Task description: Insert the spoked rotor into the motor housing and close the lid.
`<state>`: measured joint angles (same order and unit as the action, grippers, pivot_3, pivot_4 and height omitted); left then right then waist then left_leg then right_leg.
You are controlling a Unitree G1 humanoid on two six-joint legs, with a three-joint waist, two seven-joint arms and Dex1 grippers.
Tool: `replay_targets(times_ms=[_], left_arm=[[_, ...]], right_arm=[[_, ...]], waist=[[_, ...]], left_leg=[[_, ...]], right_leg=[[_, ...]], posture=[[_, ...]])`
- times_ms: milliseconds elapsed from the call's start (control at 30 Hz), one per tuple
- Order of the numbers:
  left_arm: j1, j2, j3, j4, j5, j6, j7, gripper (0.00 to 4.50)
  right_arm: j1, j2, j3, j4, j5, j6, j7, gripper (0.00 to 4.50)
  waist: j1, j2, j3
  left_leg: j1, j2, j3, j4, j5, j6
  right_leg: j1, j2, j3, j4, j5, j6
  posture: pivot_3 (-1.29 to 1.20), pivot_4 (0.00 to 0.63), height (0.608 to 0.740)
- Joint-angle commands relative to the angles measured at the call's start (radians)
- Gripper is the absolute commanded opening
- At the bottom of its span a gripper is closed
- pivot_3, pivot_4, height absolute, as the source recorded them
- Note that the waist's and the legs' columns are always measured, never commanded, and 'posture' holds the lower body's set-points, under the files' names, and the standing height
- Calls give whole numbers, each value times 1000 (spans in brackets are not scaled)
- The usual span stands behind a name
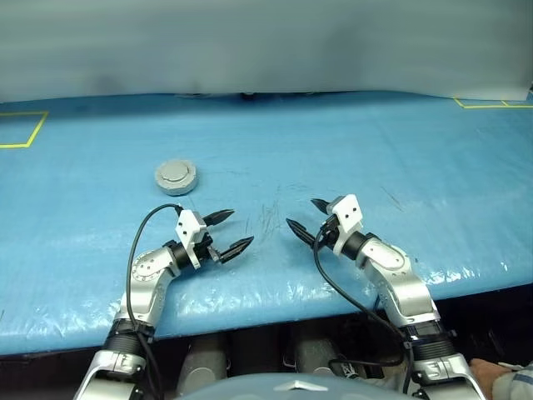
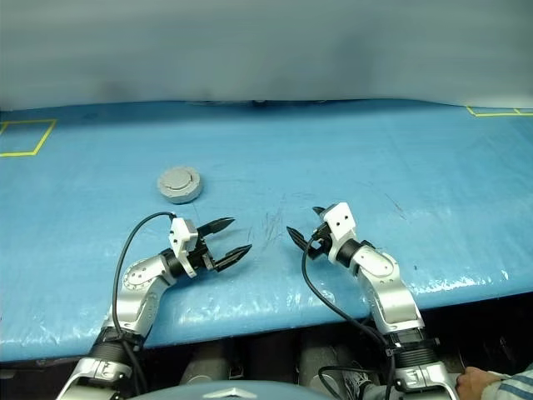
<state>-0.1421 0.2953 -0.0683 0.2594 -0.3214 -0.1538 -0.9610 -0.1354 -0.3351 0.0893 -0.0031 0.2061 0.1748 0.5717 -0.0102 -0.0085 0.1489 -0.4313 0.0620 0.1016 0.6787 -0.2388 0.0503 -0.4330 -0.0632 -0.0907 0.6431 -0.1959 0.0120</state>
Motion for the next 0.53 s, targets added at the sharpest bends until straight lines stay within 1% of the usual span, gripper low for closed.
replay_targets(times_ms=[33, 533], left_arm=[[1, -7, -4, -36, -1, 1, 6, 4500], [3, -17, -12, -19, 17, -14, 30, 4500]], right_arm=[[-16, 7, -15, -8, -10, -31, -11, 4476], [-21, 17, -21, 2, -42, -45, -41, 4476]], waist=[[0, 0, 0], [0, 0, 0]], left_leg=[[0, 0, 0, 0, 0, 0], [0, 0, 0, 0, 0, 0]], right_leg=[[0, 0, 0, 0, 0, 0], [0, 0, 0, 0, 0, 0]], posture=[[0, 150, 740], [0, 150, 740]])
